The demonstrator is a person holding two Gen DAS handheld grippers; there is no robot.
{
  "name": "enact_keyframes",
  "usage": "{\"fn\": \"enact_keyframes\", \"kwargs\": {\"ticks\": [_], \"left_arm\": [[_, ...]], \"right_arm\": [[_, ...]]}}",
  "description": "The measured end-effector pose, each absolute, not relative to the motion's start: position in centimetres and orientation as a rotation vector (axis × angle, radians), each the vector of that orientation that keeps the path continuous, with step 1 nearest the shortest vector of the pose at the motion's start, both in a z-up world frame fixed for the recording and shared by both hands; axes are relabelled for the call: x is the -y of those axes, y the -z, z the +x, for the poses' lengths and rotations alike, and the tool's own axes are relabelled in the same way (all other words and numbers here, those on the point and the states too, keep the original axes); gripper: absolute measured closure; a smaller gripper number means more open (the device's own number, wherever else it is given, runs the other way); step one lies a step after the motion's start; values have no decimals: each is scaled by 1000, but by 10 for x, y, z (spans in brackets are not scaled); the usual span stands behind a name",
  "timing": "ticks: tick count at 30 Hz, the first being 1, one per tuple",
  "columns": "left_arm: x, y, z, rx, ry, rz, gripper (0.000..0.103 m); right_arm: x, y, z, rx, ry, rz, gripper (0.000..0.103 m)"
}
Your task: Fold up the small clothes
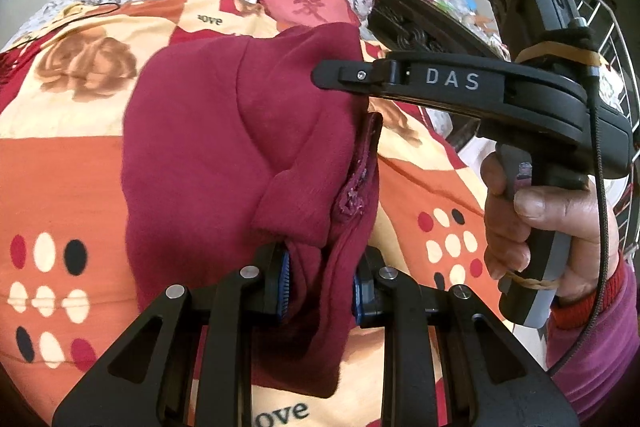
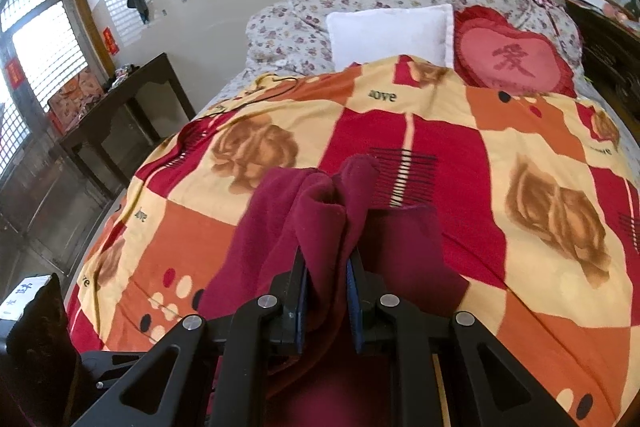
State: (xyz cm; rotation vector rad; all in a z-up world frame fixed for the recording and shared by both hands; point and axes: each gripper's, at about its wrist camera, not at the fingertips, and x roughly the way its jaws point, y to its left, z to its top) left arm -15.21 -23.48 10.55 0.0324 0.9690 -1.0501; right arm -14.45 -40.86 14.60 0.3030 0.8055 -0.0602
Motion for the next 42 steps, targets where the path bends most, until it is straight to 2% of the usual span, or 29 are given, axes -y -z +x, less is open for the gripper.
{"fn": "enact_keyframes", "kwargs": {"ticks": [16, 19, 20, 22, 24, 25, 30, 34, 38, 42], "left_arm": [[273, -79, -167, -1008, 1035, 101, 81], [269, -85, -169, -1032, 1039, 87, 79], [269, -88, -171, -1035, 1041, 90, 75], [265, -94, -177, -1043, 1072, 96, 70], [259, -101, -183, -1041, 1108, 103, 67], [254, -105, -187, -1035, 1128, 118, 66], [219, -124, -193, -970, 1138, 169, 66], [195, -129, -185, -877, 1046, 218, 62], [192, -111, -162, -922, 976, 199, 62], [196, -86, -153, -970, 940, 201, 62]], "right_arm": [[456, -89, -143, -891, 140, 400, 87], [461, -84, -143, -891, 139, 421, 87], [463, -83, -144, -892, 135, 425, 87], [463, -84, -146, -890, 143, 425, 83], [465, -88, -150, -892, 183, 412, 65], [465, -91, -153, -888, 198, 411, 64], [455, -122, -180, -815, 159, 419, 64], [417, -139, -190, -791, 25, 371, 64], [377, -123, -187, -870, -59, 302, 65], [376, -95, -203, -941, 11, 277, 67]]}}
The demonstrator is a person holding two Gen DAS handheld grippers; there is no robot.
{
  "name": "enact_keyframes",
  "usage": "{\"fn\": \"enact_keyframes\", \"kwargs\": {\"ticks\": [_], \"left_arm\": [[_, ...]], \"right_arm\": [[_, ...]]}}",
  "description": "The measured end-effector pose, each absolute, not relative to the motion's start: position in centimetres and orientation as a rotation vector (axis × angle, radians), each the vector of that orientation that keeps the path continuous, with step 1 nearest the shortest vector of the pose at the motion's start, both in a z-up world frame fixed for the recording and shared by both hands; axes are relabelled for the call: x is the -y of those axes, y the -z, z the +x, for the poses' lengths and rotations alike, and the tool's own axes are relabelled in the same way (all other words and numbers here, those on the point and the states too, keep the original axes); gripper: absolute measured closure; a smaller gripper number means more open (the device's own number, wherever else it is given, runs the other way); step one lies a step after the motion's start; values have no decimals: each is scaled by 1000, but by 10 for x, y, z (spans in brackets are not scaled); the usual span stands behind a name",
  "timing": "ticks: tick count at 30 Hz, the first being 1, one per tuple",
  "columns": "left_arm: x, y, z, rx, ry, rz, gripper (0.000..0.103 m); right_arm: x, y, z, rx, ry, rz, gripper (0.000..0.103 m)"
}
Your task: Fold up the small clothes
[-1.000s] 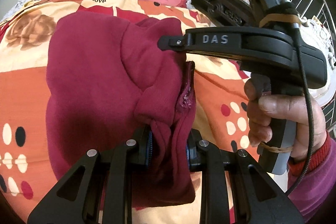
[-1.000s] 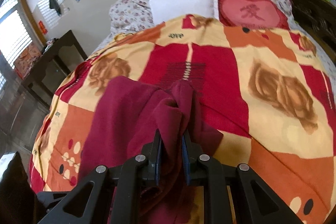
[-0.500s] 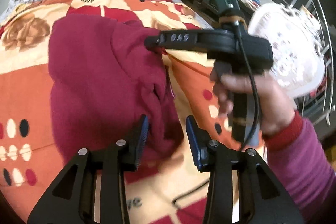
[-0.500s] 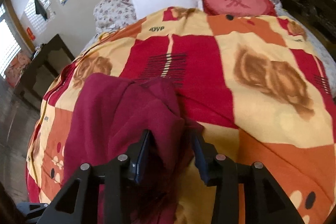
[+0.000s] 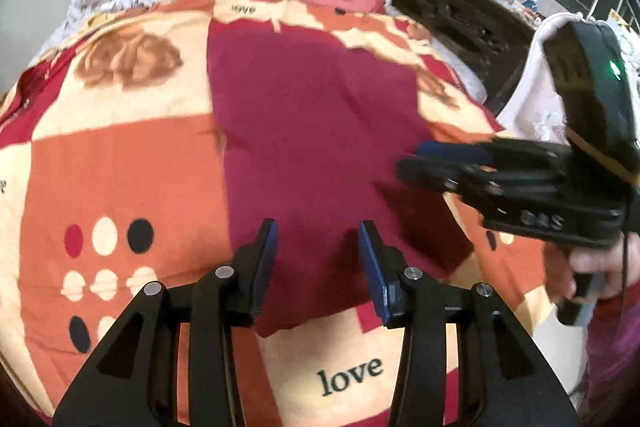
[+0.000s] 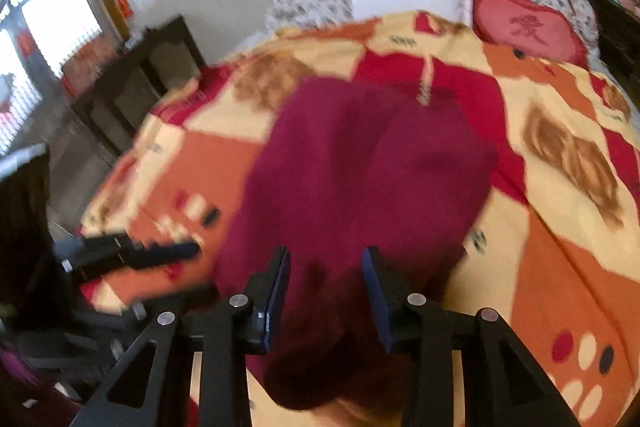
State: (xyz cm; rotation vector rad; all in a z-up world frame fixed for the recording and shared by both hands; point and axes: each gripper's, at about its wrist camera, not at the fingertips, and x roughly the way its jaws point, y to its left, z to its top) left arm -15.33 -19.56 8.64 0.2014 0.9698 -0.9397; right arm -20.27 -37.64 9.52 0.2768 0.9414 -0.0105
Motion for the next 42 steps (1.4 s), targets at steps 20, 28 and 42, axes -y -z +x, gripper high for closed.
{"fn": "enact_keyframes", "kwargs": {"ticks": [20, 28, 42], "left_arm": [[200, -77, -139, -940, 836, 227, 62], [213, -79, -127, -933, 827, 218, 62], [223, -58, -106, -990, 889, 136, 33]], "right_arm": [[388, -117, -248, -794, 155, 367, 67], [382, -97, -222, -838, 179, 347, 67], [409, -60, -226, -814, 169, 379, 67]]}}
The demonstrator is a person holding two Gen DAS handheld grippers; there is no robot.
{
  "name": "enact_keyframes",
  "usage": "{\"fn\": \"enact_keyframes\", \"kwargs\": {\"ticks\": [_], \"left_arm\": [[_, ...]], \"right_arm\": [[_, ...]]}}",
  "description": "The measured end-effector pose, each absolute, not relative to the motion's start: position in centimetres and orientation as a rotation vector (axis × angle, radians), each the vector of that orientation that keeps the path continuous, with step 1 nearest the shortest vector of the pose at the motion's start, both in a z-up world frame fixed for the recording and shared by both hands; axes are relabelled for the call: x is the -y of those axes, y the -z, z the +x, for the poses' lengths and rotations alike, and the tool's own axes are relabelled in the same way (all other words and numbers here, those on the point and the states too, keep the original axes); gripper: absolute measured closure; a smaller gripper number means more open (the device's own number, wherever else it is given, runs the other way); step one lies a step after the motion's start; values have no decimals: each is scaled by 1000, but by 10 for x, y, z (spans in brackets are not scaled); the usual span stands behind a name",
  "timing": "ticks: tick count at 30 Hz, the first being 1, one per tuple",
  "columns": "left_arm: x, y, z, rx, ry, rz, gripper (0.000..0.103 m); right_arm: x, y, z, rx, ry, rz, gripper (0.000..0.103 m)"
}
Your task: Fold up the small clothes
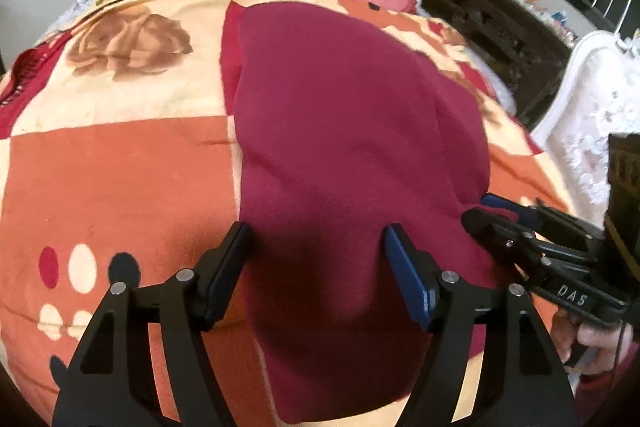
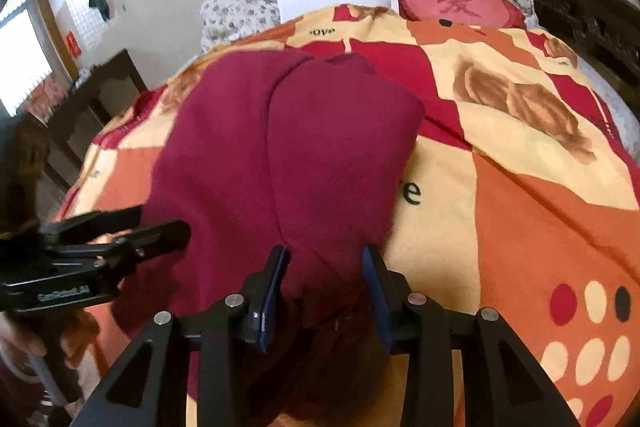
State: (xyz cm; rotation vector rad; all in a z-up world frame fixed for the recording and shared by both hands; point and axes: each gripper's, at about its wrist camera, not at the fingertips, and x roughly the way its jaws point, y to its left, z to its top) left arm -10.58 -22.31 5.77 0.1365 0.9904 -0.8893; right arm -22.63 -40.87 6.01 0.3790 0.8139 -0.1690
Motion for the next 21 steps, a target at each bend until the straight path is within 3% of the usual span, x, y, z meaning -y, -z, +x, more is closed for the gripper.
{"fn": "enact_keyframes", "kwargs": {"ticks": [1, 3, 4, 21], "left_arm": [[218, -59, -100, -990, 912, 90, 33], [212, -60, -91, -994, 928, 29, 32], [211, -58, -85, -1012, 930, 11, 32], [237, -23, -50, -1217, 1061, -109, 21]], "right_arm": [[412, -63, -229, -797, 164, 412, 64], [419, -64, -234, -761, 186, 470, 38], [422, -63, -235, -750, 195, 490, 35], [444, -23, -196, -715, -14, 681, 28]]}}
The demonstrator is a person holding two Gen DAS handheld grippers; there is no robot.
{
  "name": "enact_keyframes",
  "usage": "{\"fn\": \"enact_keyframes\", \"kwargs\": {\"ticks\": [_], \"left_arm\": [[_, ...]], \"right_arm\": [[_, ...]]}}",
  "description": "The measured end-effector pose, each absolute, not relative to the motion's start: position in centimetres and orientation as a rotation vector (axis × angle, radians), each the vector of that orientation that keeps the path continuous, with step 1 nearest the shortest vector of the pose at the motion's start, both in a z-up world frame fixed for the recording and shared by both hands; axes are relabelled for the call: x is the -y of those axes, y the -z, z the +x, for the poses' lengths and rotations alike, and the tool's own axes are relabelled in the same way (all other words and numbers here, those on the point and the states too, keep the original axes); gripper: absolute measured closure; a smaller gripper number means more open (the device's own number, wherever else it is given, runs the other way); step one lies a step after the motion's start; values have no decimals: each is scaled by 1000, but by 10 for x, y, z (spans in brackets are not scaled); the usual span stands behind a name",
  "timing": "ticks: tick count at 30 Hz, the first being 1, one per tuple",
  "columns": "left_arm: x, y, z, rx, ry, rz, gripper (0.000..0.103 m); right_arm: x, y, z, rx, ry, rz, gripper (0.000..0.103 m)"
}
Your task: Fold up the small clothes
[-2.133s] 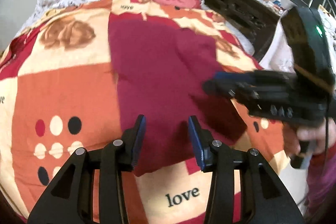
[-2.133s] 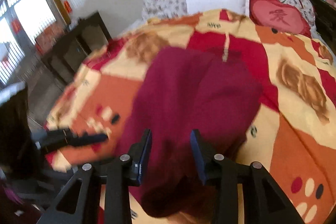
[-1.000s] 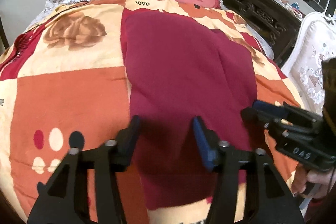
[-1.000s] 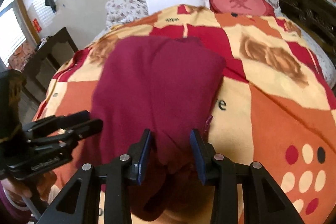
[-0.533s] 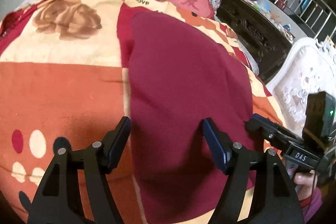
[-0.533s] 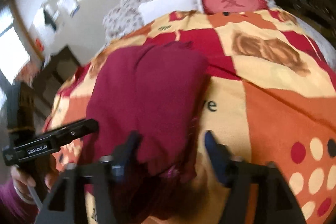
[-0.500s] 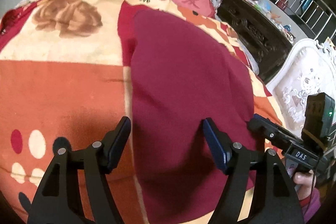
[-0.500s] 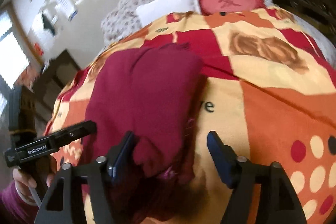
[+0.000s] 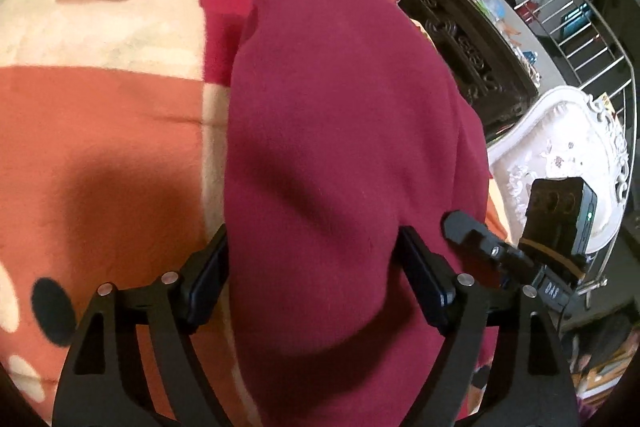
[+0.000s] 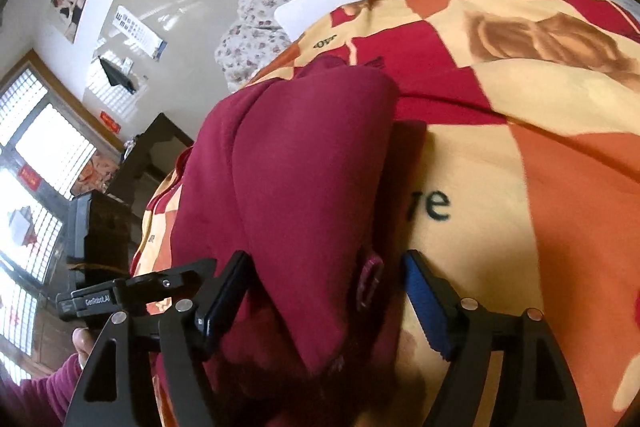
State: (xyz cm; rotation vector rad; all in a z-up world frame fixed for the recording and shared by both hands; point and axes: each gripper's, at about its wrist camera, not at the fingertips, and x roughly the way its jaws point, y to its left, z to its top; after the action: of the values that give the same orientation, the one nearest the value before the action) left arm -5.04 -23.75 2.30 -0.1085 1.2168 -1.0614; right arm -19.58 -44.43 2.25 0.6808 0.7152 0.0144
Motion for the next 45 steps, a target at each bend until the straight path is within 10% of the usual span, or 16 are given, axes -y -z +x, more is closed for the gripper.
{"fn": "enact_keyframes", "kwargs": {"ticks": [8, 37, 45], "left_arm": [[233, -45, -63, -1142, 1083, -52, 51], [66, -81, -94, -1052, 798, -10, 48], [107, -62, -77, -1019, 708, 112, 48]], "right_arm": [[420, -42, -194, -728, -14, 632, 64], [288, -110, -209, -771, 8, 417, 55], [261, -74, -166, -890, 21, 281, 70]]}}
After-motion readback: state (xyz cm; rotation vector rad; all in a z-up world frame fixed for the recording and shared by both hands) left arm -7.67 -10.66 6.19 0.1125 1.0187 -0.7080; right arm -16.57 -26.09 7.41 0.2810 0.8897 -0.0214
